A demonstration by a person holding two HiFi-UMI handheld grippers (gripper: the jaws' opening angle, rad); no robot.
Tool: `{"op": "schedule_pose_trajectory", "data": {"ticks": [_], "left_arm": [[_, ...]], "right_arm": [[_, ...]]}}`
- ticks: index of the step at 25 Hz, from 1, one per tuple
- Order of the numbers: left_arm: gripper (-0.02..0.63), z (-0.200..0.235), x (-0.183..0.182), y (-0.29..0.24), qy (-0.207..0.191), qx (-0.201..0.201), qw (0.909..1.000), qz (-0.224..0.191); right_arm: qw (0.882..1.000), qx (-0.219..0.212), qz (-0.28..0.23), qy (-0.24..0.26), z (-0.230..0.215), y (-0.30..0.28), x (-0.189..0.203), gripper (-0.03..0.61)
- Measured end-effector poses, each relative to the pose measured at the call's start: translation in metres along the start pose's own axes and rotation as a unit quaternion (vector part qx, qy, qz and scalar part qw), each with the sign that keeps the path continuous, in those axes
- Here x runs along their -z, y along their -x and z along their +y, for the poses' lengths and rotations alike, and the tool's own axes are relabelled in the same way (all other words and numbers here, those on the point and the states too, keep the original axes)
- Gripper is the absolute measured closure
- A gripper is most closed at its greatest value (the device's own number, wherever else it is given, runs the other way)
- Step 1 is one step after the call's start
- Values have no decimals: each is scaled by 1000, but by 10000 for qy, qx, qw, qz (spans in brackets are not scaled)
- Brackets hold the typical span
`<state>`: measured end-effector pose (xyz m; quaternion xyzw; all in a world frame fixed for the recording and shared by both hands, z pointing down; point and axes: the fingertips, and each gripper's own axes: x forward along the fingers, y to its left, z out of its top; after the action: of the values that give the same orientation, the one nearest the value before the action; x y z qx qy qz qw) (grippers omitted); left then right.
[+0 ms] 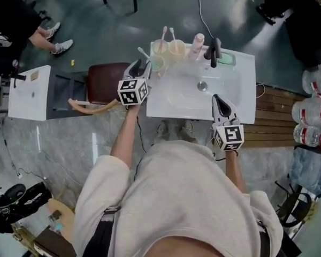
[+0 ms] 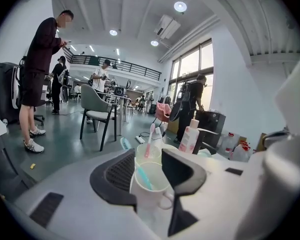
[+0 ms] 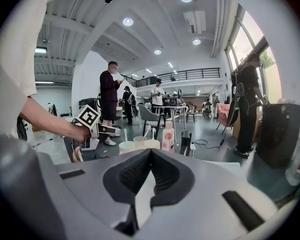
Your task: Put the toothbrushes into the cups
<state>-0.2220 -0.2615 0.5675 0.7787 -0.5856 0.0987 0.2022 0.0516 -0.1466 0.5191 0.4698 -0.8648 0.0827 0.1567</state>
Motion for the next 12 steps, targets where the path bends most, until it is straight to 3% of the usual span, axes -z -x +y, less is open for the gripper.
{"op": "schedule_pose_trajectory", "data": {"ticks": [12], "left_arm": [[469,-36,-7,45,-664,150,9976,-125]], "right_arm": [[10000,-31,-74,-45,2,-4,-2,578]]}}
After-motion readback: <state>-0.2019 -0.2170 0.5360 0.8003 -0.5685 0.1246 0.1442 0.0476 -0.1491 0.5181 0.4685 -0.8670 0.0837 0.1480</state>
